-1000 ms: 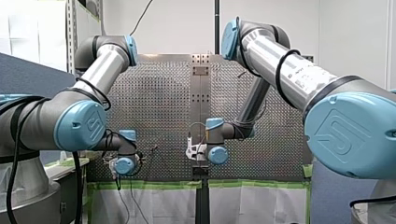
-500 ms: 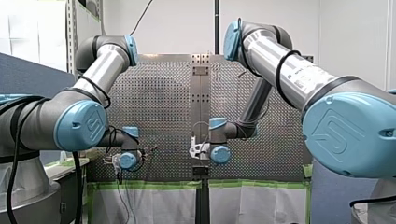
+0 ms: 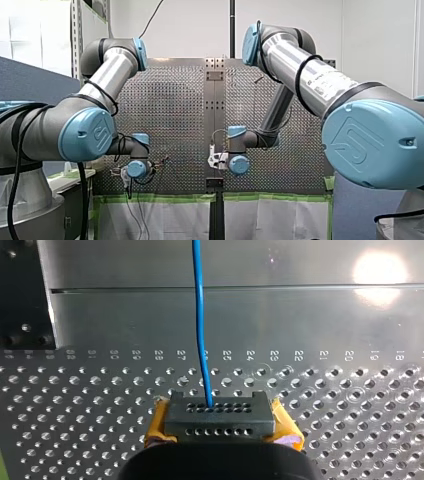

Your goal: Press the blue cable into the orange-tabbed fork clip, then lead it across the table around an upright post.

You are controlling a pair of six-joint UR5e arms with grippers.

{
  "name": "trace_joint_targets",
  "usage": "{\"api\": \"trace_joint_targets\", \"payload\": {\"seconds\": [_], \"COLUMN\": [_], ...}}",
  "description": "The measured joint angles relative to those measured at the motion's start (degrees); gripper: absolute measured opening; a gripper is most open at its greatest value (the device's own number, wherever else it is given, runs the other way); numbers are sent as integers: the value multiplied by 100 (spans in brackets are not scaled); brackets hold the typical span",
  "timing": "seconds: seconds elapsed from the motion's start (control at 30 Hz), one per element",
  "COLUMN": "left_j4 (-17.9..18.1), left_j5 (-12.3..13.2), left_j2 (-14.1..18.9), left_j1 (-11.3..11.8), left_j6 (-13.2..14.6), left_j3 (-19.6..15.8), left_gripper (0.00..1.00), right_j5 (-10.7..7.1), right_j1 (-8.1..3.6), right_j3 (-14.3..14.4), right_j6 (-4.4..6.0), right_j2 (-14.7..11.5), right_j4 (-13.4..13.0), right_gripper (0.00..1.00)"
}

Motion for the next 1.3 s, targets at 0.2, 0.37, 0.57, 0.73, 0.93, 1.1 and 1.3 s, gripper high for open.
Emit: {"api": "trace_joint_targets", "payload": {"seconds": [0.2,0.37,0.57,0.73,0.93,1.1,1.3], "left_j4": [-285,-438,-463,-465,-506,-709,-836], "left_j5": [138,145,134,131,91,-18,138], "left_j2": [0,1,0,0,1,2,0], "left_j1": [24,35,77,97,106,118,145], "left_j6": [-74,-86,-87,-81,36,249,376], "left_j3": [155,237,255,256,256,254,196], "left_gripper": [0,0,0,0,27,38,100], "right_j5": [-130,-226,-247,-327,-369,-379,-381], "right_j1": [-68,-67,-18,-7,-13,-14,-8], "right_j3": [-138,-375,-686,-934,-1243,-1479,-1590], "right_j6": [12,-7,-12,0,-13,-24,-32], "right_j2": [32,230,536,712,747,756,764], "right_j4": [-8,178,480,729,882,903,918], "right_gripper": [0,0,0,0,0,0,0]}}
